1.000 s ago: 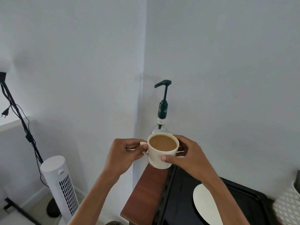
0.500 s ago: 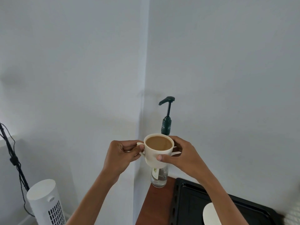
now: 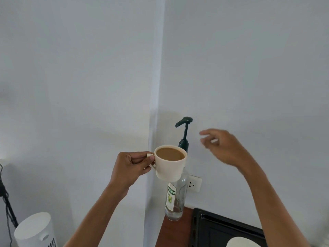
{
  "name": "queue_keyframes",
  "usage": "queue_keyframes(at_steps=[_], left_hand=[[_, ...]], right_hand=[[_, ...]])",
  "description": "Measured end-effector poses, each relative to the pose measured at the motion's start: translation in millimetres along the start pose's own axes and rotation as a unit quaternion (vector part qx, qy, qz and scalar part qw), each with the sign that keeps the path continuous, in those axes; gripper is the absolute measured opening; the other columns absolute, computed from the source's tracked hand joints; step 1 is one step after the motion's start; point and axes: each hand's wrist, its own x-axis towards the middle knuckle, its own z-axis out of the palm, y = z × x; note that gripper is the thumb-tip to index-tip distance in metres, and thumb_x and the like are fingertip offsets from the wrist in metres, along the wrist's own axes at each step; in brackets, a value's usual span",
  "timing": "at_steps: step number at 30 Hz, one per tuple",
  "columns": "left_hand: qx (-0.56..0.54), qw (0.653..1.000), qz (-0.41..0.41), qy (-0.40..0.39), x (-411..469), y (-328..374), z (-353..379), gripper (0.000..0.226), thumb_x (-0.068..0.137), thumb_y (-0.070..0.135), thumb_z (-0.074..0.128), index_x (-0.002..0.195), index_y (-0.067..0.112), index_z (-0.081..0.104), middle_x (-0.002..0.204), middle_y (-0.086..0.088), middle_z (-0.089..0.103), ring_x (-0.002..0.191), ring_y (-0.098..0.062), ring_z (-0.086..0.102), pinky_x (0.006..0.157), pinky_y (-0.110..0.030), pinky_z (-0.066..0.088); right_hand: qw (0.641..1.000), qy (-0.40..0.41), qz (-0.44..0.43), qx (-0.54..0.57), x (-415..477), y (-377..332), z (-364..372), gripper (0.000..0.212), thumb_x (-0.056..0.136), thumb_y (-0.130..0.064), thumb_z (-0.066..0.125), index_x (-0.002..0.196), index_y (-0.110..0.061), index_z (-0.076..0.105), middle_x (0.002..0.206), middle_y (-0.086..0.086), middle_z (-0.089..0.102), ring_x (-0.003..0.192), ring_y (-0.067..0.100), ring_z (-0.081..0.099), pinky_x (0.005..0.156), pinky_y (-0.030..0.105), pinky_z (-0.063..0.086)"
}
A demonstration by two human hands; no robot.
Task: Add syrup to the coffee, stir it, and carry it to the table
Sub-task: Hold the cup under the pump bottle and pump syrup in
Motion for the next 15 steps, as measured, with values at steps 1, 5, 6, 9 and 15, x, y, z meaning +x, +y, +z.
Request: queue_keyframes(at_steps=[1,5,6,9,15], left_hand=[[-0.003,1.0,0.0,0.0,2.1,1.8,-1.5,0.014,0.089,0.005,0.075,0.096,0.012,0.085,0.09,-0.012,0.084,0.088,-0.017,0.08,0.074,-0.02,0.062],[-0.011,1.0,0.006,-0.01,10.7,10.5,-5.1,0.014,0.088,0.005,0.076,0.093,0.014,0.086,0.089,-0.014,0.083,0.087,-0.019,0.081,0.073,-0.02,0.062],[-0.015,1.0,0.007,-0.013,12.5,12.6,-5.9,0.015,0.088,0.005,0.076,0.091,0.016,0.086,0.088,-0.014,0.083,0.085,-0.018,0.081,0.073,-0.02,0.062],[-0.021,1.0,0.013,-0.019,16.6,17.8,-8.5,0.018,0.089,0.004,0.075,0.088,0.018,0.087,0.087,-0.014,0.083,0.083,-0.015,0.08,0.072,-0.019,0.062],[-0.024,0.999,0.01,-0.019,26.7,23.1,-11.3,0.012,0.088,0.004,0.076,0.097,0.006,0.084,0.089,-0.017,0.083,0.086,-0.02,0.08,0.073,-0.021,0.062]], right_hand=[[0.999,0.032,-0.015,0.004,11.6,-6.7,-6.2,0.02,0.101,-0.026,0.059,0.117,-0.025,0.072,0.097,-0.01,0.072,0.087,0.012,0.07,0.078,0.024,0.05],[0.999,0.009,-0.041,-0.017,58.2,-34.3,-13.4,0.032,0.107,-0.031,0.043,0.119,-0.021,0.072,0.105,-0.003,0.075,0.096,0.014,0.071,0.089,0.033,0.052],[0.999,-0.011,-0.044,-0.029,68.9,-39.5,-11.4,0.036,0.108,-0.036,0.041,0.119,-0.021,0.072,0.106,-0.001,0.075,0.098,0.016,0.07,0.09,0.034,0.052],[0.996,-0.074,-0.026,-0.038,96.8,-53.0,-0.2,0.053,0.107,-0.053,0.031,0.115,-0.02,0.073,0.109,0.004,0.076,0.1,0.017,0.068,0.096,0.034,0.05],[0.971,-0.223,0.074,-0.04,126.2,-66.7,27.4,0.081,0.101,-0.068,0.013,0.119,-0.013,0.07,0.093,0.009,0.078,0.074,0.019,0.075,0.068,0.029,0.054]])
